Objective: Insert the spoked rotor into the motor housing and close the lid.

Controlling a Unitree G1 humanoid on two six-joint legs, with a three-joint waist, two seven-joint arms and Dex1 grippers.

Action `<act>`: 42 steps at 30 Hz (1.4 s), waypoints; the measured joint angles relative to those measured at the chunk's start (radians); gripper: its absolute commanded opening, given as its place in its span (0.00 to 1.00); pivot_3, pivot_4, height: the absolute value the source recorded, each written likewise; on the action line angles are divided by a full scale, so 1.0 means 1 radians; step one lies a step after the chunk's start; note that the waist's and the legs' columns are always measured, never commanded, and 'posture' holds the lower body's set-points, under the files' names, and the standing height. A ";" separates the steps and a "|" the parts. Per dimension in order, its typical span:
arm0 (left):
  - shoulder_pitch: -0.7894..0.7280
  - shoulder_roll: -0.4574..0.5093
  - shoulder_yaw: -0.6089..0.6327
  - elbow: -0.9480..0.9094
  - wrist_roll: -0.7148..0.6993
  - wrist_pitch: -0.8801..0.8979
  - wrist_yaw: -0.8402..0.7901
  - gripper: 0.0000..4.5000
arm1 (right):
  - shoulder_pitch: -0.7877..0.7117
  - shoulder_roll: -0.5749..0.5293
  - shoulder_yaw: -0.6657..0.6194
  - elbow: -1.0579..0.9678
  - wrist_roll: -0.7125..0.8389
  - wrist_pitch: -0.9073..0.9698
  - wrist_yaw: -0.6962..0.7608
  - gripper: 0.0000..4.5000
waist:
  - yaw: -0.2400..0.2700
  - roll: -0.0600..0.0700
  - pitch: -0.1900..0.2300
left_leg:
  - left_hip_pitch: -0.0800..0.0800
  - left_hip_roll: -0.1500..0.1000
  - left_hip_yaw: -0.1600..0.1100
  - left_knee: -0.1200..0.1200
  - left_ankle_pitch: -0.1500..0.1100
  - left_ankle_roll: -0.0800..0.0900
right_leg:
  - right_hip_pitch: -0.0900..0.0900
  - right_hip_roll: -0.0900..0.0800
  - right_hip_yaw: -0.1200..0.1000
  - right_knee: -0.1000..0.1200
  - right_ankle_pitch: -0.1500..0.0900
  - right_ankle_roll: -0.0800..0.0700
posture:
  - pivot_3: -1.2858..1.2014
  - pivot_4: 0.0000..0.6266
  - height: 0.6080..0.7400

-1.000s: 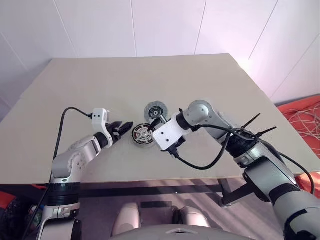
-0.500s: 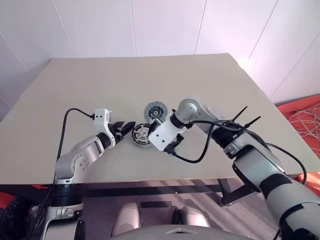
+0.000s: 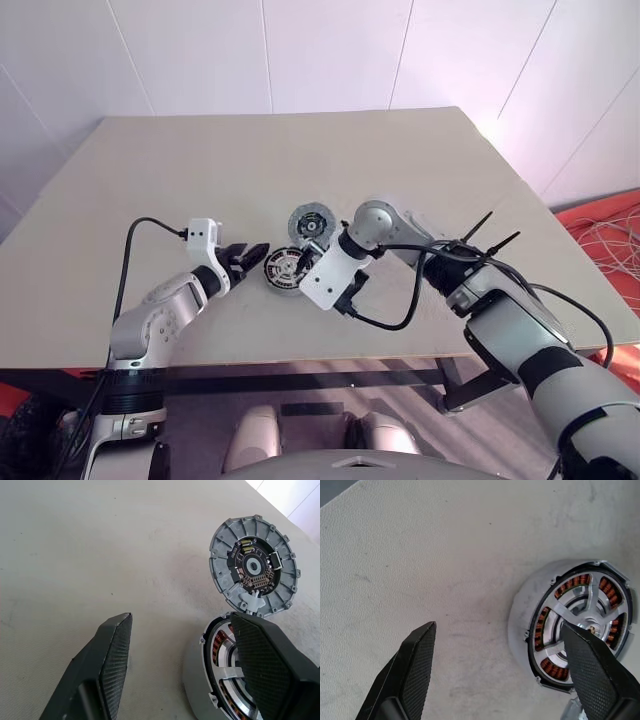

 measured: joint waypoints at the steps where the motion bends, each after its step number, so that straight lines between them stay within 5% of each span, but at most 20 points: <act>1: 0.000 0.000 0.000 0.000 0.000 0.000 0.000 0.74 | 0.004 0.000 0.003 0.000 -0.004 0.001 -0.001 1.00 | 0.000 0.000 0.000 | 0.000 0.000 0.000 0.000 0.000 0.000 | 0.000 0.000 0.000 0.000 0.000 0.000 | 0.52 0.00 1.00; 13: 0.000 0.000 0.000 0.000 0.000 0.000 0.003 0.74 | 0.000 0.044 0.007 0.049 -0.033 0.012 -0.044 1.00 | -0.006 0.000 0.000 | 0.002 0.001 0.000 0.000 0.001 -0.002 | 0.002 0.000 0.000 0.001 0.000 0.000 | 0.52 0.00 1.00; 27: 0.000 -0.001 0.000 0.000 0.000 -0.001 0.004 0.74 | -0.027 0.054 0.004 0.070 -0.040 0.009 -0.074 0.00 | -0.012 -0.001 -0.001 | 0.001 0.004 0.005 0.000 0.000 -0.001 | 0.002 0.000 0.000 0.000 0.000 -0.001 | 0.52 0.00 1.00; 42: -0.001 -0.004 -0.003 0.001 0.000 -0.001 0.004 0.74 | -0.024 0.050 0.002 0.067 -0.032 0.037 -0.076 0.00 | -0.020 -0.002 -0.001 | 0.001 0.004 0.006 0.000 0.001 -0.002 | 0.002 0.000 0.000 0.001 0.000 -0.001 | 0.52 0.00 1.00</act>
